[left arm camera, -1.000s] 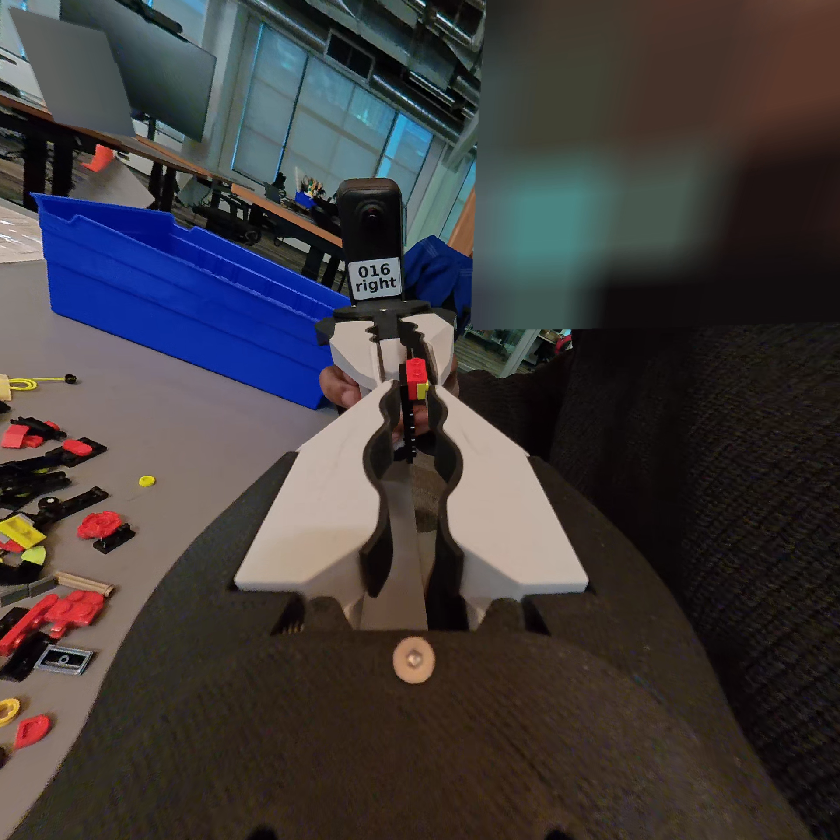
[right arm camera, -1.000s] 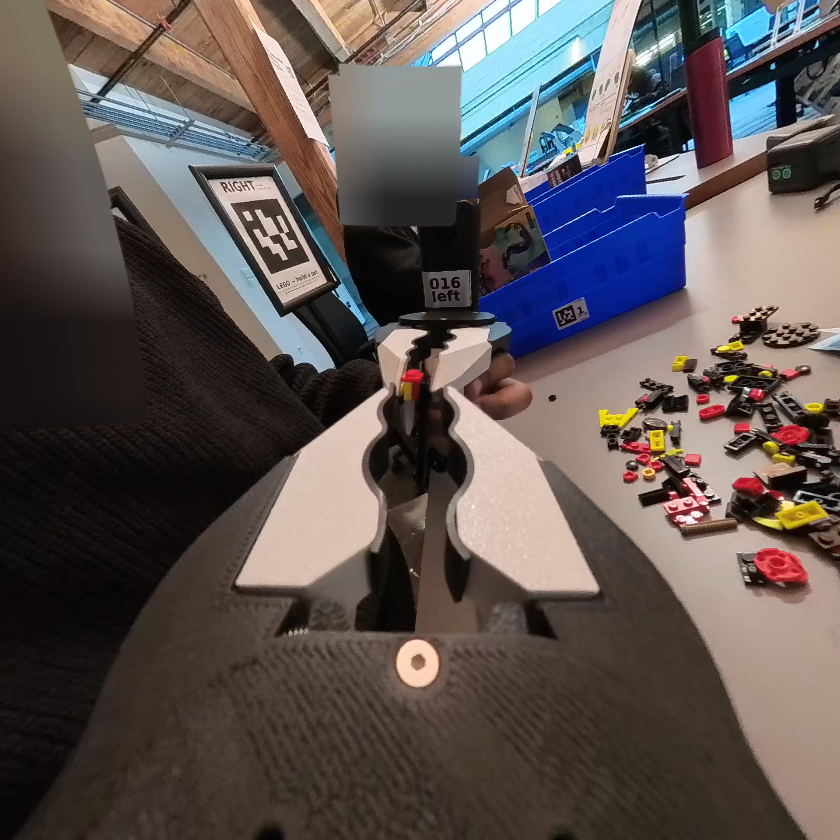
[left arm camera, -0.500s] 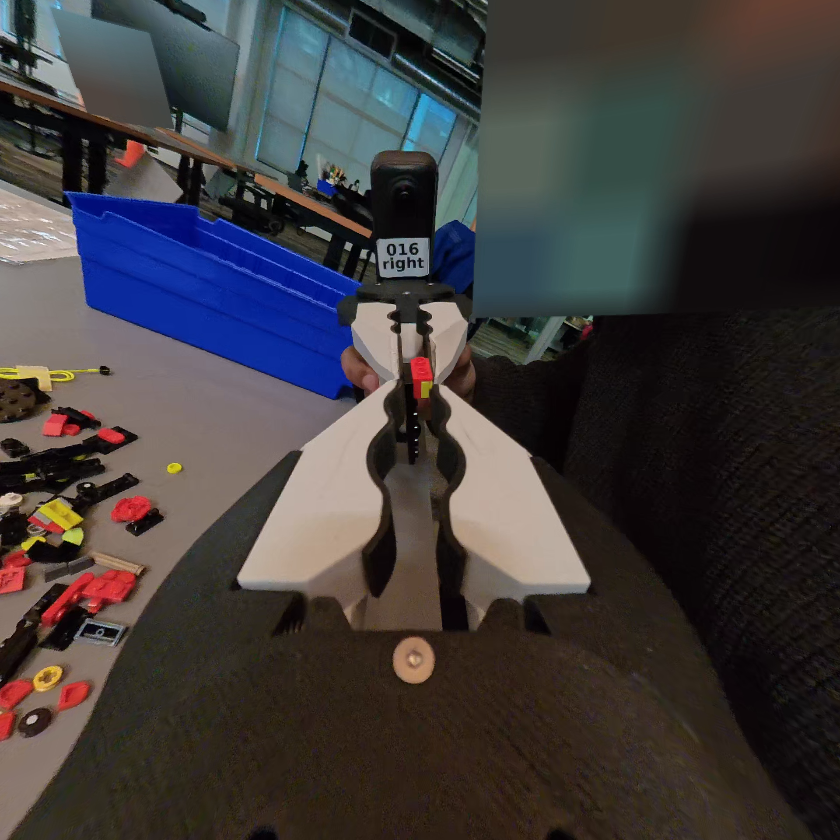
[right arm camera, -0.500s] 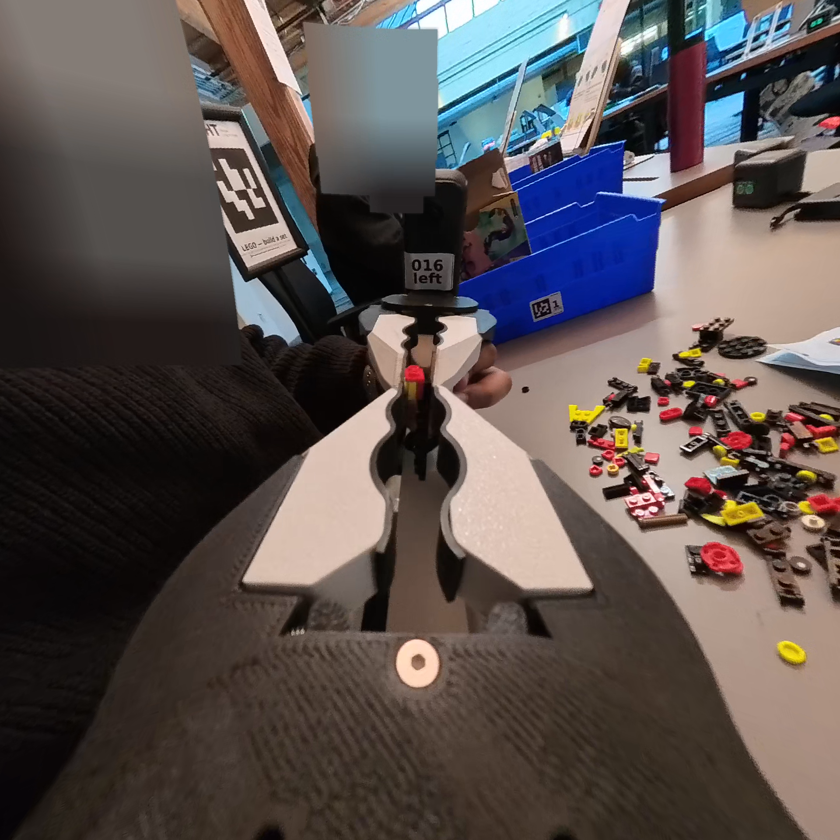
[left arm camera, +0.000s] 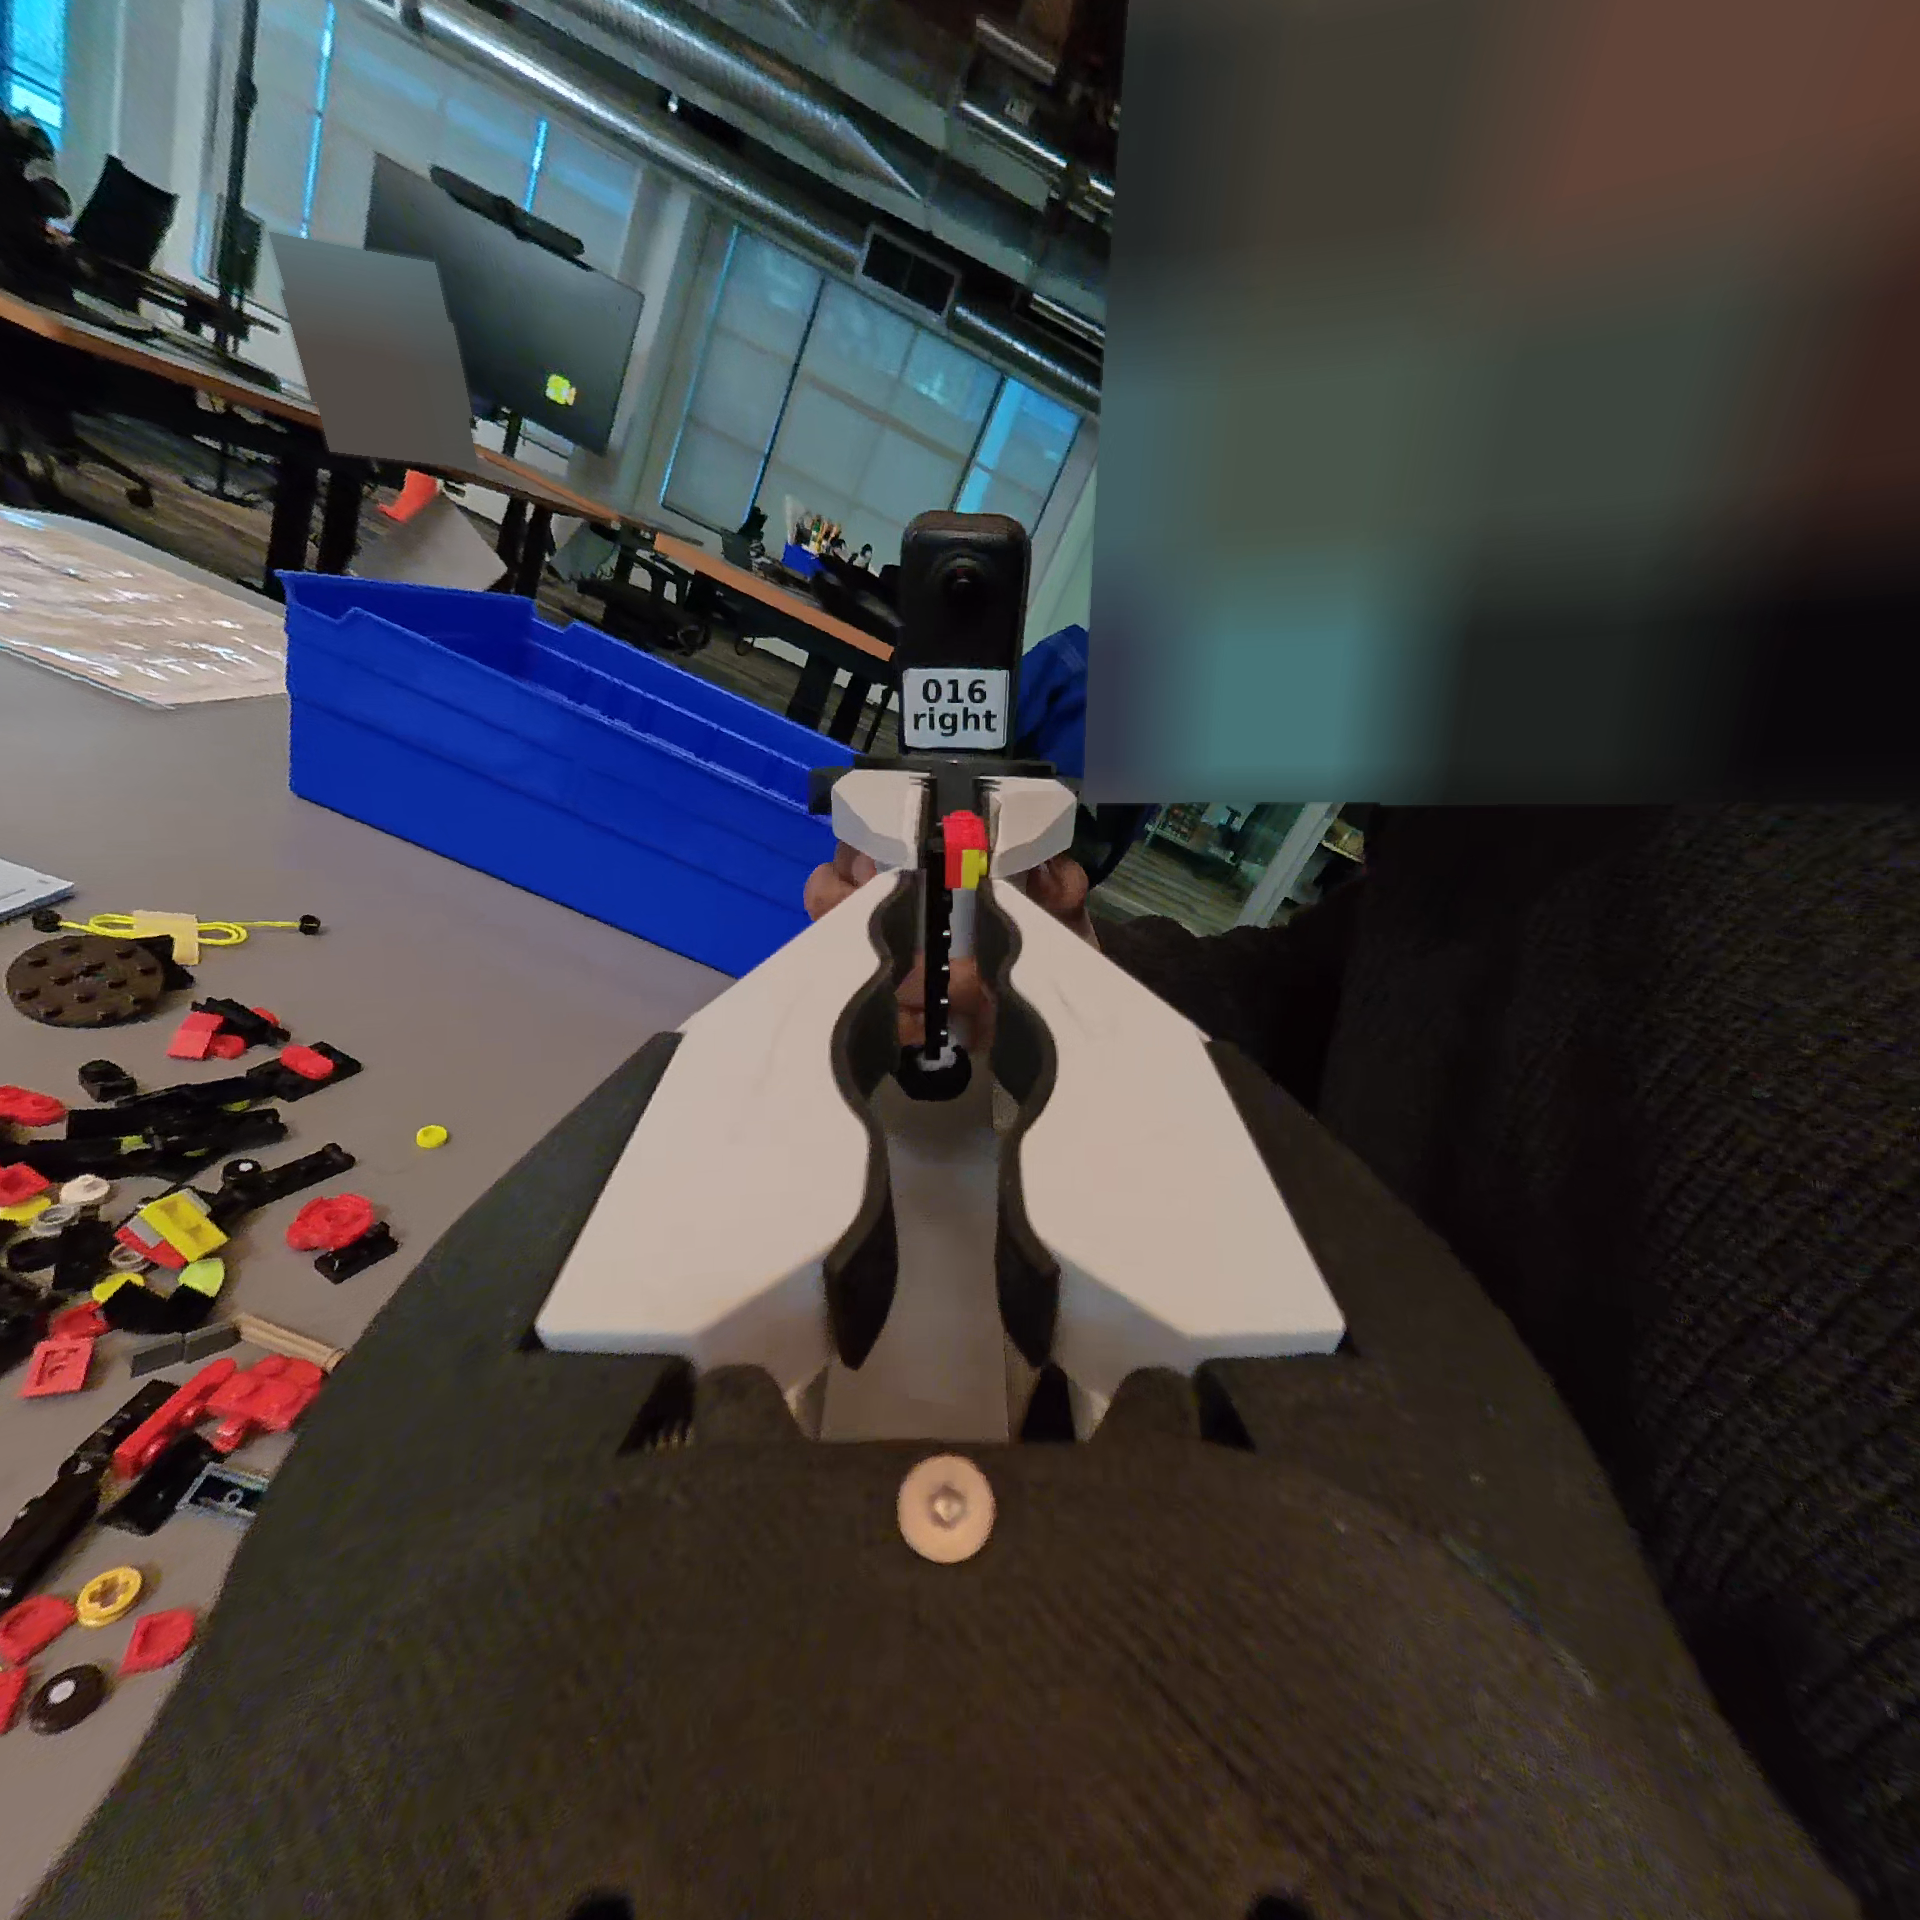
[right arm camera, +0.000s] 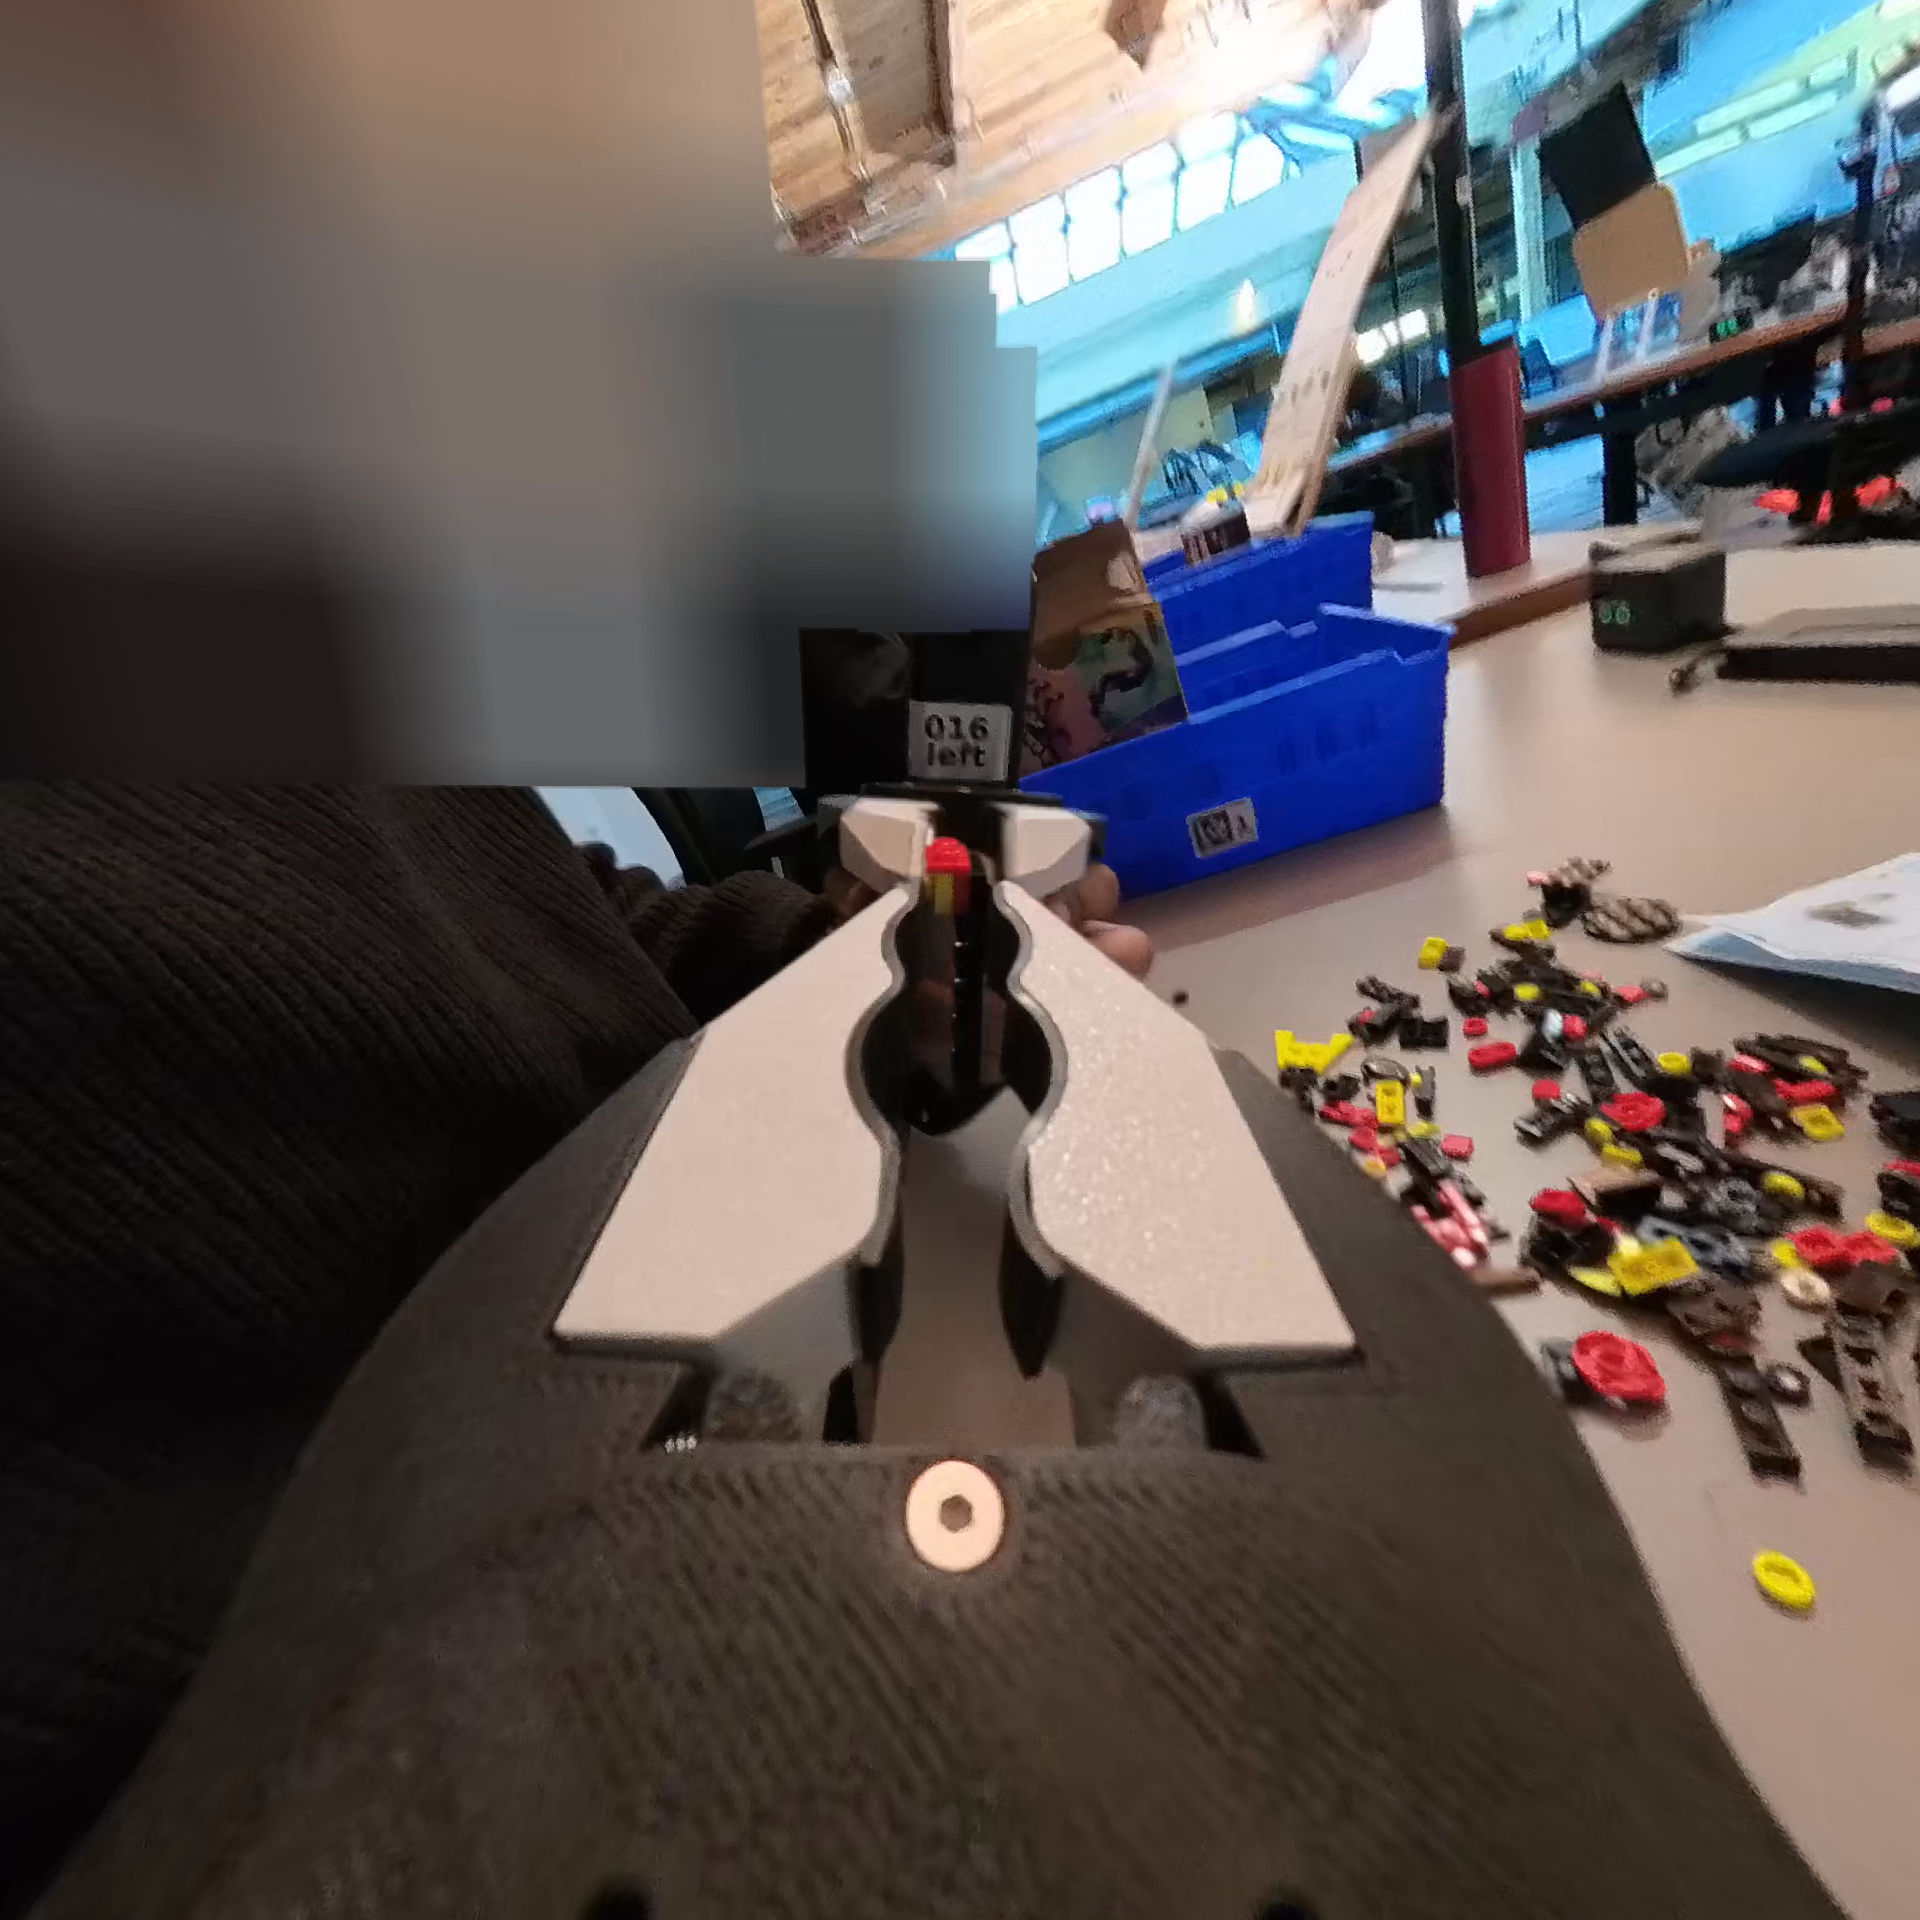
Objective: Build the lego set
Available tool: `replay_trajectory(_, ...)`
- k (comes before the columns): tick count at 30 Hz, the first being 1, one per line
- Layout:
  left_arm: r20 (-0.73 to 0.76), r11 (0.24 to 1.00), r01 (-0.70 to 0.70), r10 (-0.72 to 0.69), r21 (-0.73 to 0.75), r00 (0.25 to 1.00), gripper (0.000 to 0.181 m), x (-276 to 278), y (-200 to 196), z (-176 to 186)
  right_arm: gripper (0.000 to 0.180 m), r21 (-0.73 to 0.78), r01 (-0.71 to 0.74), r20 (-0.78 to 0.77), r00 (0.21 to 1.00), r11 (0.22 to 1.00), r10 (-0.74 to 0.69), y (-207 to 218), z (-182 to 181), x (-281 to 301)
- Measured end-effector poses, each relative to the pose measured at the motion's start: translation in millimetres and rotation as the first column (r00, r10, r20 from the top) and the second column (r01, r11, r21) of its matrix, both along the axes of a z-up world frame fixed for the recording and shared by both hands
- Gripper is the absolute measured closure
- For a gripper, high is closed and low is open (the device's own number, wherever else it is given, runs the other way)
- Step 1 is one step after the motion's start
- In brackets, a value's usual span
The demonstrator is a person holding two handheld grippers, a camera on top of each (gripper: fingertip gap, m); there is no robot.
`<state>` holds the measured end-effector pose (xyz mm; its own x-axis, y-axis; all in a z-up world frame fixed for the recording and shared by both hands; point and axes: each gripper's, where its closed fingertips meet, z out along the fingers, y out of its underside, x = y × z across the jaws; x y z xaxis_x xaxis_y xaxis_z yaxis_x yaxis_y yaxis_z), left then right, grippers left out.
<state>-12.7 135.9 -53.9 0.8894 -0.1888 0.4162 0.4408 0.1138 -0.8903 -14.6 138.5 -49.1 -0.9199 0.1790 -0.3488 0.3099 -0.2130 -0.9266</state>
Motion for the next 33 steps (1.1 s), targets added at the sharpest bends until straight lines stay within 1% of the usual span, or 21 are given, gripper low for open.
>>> replay_trajectory(2,-0.011,1.0,-0.01,0.011,0.028,1.0,0.163,2,1,5,0.171,-0.1,-0.027,-0.021,0.999,0.995,0.025,5,15,5)
replay_trajectory(6,0.0,0.997,-0.026,0.026,0.077,1.0,0.158,6,3,13,0.171,-0.316,-0.06,0.058,0.995,0.947,0.083,25,33,2)
replay_trajectory(8,0.012,0.995,-0.037,0.036,0.094,0.999,0.158,8,5,16,0.171,-0.383,-0.069,0.095,0.989,0.921,0.114,30,36,-1)
replay_trajectory(10,0.011,0.992,-0.061,0.06,0.108,0.998,0.158,8,5,19,0.171,-0.41,-0.069,0.114,0.985,0.91,0.126,30,35,-4)
replay_trajectory(16,0.053,0.986,-0.13,0.125,0.1,0.991,0.156,-3,1,16,0.171,-0.325,-0.095,0.115,0.984,0.941,0.139,6,24,-2)
replay_trajectory(20,0.083,0.989,-0.107,0.099,0.106,0.992,0.16,-5,-3,17,0.171,-0.273,-0.096,0.116,0.985,0.957,0.132,-4,16,-4)
replay_trajectory(24,0.088,0.991,-0.087,0.078,0.1,0.993,0.171,-2,-2,16,0.171,-0.261,-0.08,0.115,0.987,0.962,0.113,-3,13,-8)
replay_trajectory(33,0.099,0.992,-0.093,0.084,0.087,0.992,0.168,-3,3,13,0.171,-0.173,-0.063,0.063,0.995,0.983,0.074,-2,9,-4)
